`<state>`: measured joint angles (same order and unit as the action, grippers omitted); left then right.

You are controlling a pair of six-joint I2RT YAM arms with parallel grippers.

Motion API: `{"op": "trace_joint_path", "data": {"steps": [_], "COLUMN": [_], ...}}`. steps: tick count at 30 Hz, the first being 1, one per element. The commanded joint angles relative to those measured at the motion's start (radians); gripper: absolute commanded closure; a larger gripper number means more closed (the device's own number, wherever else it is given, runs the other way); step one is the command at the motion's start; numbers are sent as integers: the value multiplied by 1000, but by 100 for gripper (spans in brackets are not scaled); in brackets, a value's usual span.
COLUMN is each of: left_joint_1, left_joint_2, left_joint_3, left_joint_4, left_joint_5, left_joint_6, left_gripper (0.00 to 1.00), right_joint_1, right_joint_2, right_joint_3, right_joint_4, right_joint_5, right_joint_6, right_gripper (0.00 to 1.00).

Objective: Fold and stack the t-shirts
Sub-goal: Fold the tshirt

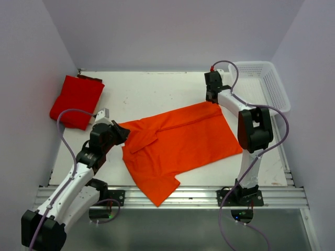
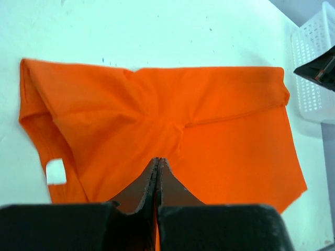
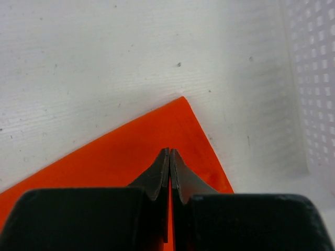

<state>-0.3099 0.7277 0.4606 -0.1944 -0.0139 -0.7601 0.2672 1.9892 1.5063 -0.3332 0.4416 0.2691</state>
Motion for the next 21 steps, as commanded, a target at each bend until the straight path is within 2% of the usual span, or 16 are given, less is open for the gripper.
{"op": "trace_joint_path", "data": {"steps": [1,14,21], "left_joint_1": [-3,-1,3], "left_joint_2": [91,444,637], "left_joint_3": [3,12,70], "left_joint_4": [239,372,400], "left_joint_5": [-49,-182,-182], "left_joint_6": [65,2,-18], "left_gripper": [100,100,100], "right_joint_1": [-6,-5,-5], "right_joint_2": [42,13,-6], "right_joint_3": [52,-57,-89], "right_joint_4": [-49,-9,-13], "right_joint_5": [-72,-107,-112], "right_joint_6": [15,25,25], "right_gripper": [100,100,100]}}
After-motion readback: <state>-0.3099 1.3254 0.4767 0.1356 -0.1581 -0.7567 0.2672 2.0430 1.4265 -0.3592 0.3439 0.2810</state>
